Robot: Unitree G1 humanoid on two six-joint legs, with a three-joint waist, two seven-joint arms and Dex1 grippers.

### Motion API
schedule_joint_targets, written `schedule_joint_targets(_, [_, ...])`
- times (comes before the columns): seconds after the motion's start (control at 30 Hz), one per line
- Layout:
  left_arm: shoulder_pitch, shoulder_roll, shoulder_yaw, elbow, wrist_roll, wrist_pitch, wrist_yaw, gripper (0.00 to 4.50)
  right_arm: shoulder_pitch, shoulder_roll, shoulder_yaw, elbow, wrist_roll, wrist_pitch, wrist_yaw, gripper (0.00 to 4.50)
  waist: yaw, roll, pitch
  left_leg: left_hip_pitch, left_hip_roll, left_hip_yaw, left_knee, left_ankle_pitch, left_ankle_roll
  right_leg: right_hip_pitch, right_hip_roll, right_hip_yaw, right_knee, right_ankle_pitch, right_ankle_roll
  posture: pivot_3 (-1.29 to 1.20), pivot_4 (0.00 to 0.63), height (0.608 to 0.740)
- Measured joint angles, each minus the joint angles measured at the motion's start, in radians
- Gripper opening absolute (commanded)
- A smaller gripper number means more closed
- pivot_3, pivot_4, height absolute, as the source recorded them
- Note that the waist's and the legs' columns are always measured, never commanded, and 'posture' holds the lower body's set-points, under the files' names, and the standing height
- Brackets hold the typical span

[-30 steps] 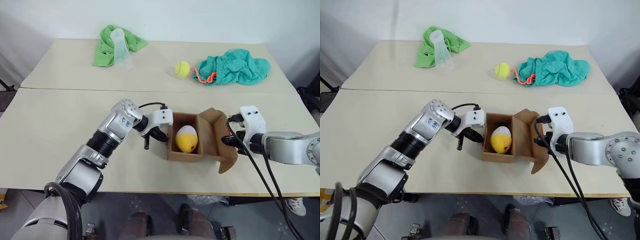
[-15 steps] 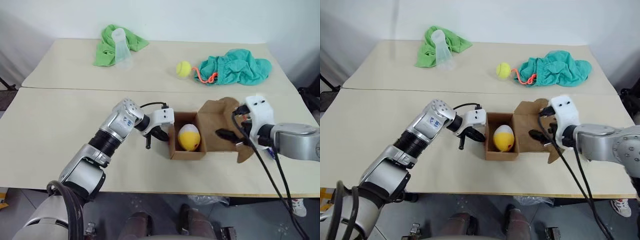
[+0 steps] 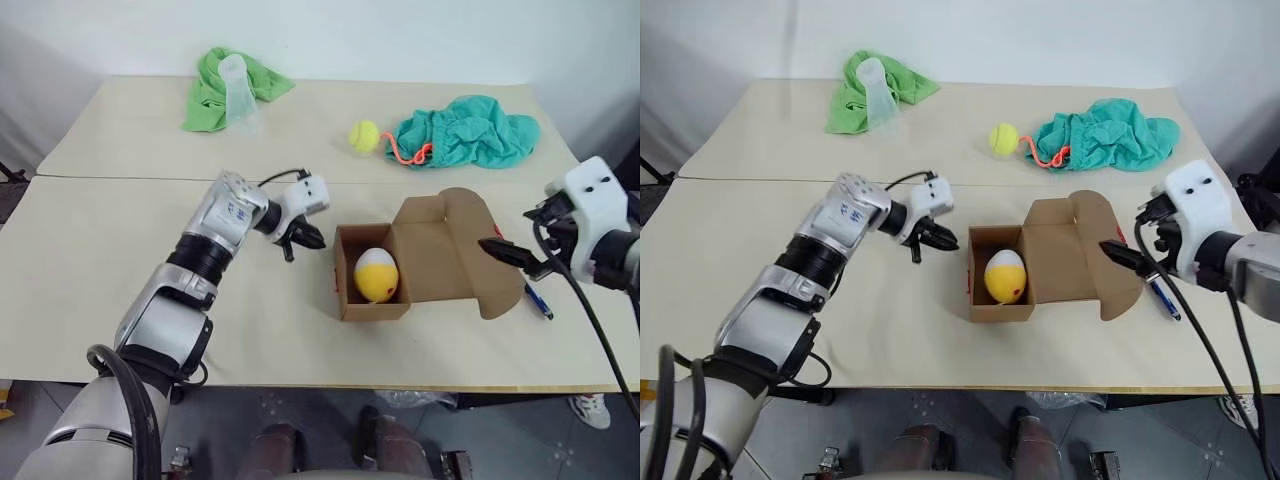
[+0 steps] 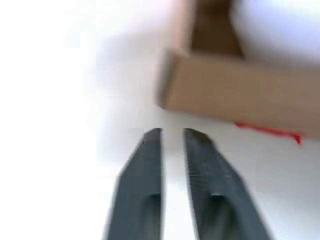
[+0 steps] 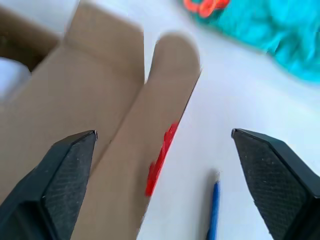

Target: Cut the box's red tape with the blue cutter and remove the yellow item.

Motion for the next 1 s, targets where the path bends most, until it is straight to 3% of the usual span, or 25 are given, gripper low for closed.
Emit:
schedule_joint_targets(0.13, [-0.085,-0.007,0.050,-0.002,-0.039,0.010,-0.037,3.01,0.116,0.015,-0.158,-0.059,-0.055,-0.038,0.145,4.50,0.001,0.000,0.000,0.000,-0.002,0.001,0.000,-0.001,0.001,0.000,0.000,0.000,0.000,0.000,0.001,0.00,0.150,0.740])
schedule_joint_targets(0.3, [-0.108,-0.074,0.015,-0.103,-0.072,0.033,-0.140,4.44,0.170,0.141,-0.312,-0.174,-0.048,-0.109,0.257,4.50,0.001,-0.001,0.001,0.000,-0.003,0.001,0.000,-0.001,0.001,0.001,0.000,0.001,-0.001,0.000,0.003,0.00,0.150,0.740])
schedule_joint_targets(0.67, [-0.022,-0.106,-0.251,-0.227,0.012,-0.063,-0.282,4.44,0.405,0.301,-0.444,-0.385,-0.060,-0.153,0.304,4.50,-0.005,0.000,0.001,0.006,-0.001,0.005,0.001,-0.001,-0.001,0.002,0.001,0.008,0.002,0.000,0.003,0.00,0.150,0.740])
schedule_joint_targets(0.87, [-0.022,-0.126,-0.295,-0.206,0.077,-0.161,-0.268,4.44,0.442,0.338,-0.465,-0.450,-0.052,-0.155,0.242,4.50,-0.002,0.000,0.001,0.006,-0.001,0.005,0.001,-0.002,0.000,0.002,0.000,0.007,0.002,0.000,0.002,0.00,0.150,0.740])
schedule_joint_targets(1.0, [-0.020,-0.144,-0.296,-0.169,0.092,-0.205,-0.249,3.62,0.444,0.338,-0.465,-0.465,-0.048,-0.158,0.215,4.50,-0.001,0.000,0.001,0.006,-0.001,0.005,0.001,-0.002,0.002,0.002,0.000,0.007,0.002,0.000,0.002,0.00,0.150,0.740])
